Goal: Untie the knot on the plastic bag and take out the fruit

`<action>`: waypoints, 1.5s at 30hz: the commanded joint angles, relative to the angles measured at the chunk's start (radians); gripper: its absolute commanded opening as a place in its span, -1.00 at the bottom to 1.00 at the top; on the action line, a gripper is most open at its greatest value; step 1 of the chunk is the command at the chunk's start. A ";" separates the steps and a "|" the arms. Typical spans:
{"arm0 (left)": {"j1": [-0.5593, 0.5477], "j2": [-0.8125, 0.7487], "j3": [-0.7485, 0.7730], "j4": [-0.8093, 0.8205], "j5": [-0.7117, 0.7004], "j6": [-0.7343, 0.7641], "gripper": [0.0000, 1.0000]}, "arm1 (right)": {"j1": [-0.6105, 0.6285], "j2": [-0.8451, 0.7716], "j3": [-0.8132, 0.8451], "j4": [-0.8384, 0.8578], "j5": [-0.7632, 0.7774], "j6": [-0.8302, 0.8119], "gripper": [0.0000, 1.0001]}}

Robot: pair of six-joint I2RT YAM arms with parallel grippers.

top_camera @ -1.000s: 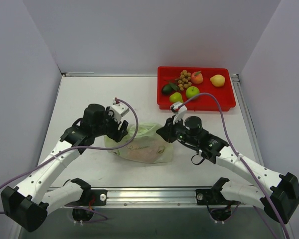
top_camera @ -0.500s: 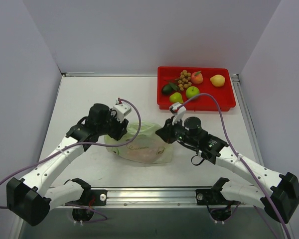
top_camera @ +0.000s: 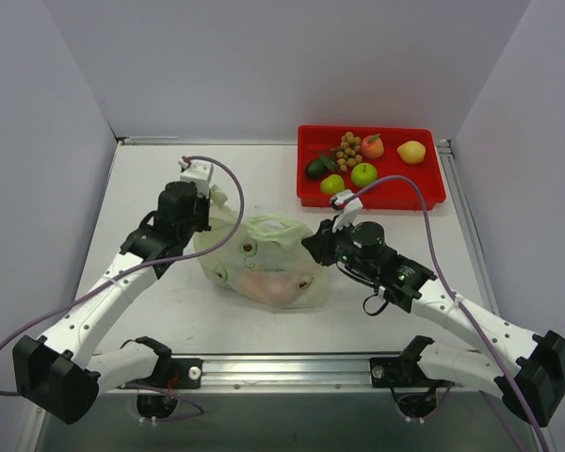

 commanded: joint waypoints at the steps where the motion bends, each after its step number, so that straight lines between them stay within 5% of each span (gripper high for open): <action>1: 0.044 -0.035 0.137 0.077 -0.207 -0.155 -1.00 | -0.013 -0.029 0.067 0.018 0.129 0.013 -0.77; 7: 0.064 -0.121 0.148 0.106 -0.215 -0.258 -1.00 | -0.022 -0.022 0.124 0.012 0.206 -0.027 -0.75; 13: 0.062 -0.269 -0.042 0.105 -0.044 -0.310 -1.00 | -0.017 -0.032 0.075 -0.094 0.137 -0.039 -0.63; 19: 0.062 -0.464 -0.200 -0.024 0.007 -0.370 -1.00 | 0.107 -0.035 0.208 -0.301 0.124 -0.139 0.18; 24: 0.062 -0.596 -0.227 -0.107 -0.022 -0.430 -1.00 | 0.176 0.135 0.483 -0.467 0.236 -0.107 0.53; 31: 0.062 -0.673 -0.246 -0.182 -0.048 -0.489 -1.00 | 0.263 0.471 0.785 -0.476 0.523 0.059 0.99; 39: 0.062 -0.702 -0.264 -0.205 -0.059 -0.532 -1.00 | 0.285 0.772 1.068 -0.547 0.759 0.134 1.00; 45: 0.062 -0.711 -0.284 -0.213 -0.083 -0.568 -1.00 | 0.253 0.840 1.036 -0.568 0.666 0.211 1.00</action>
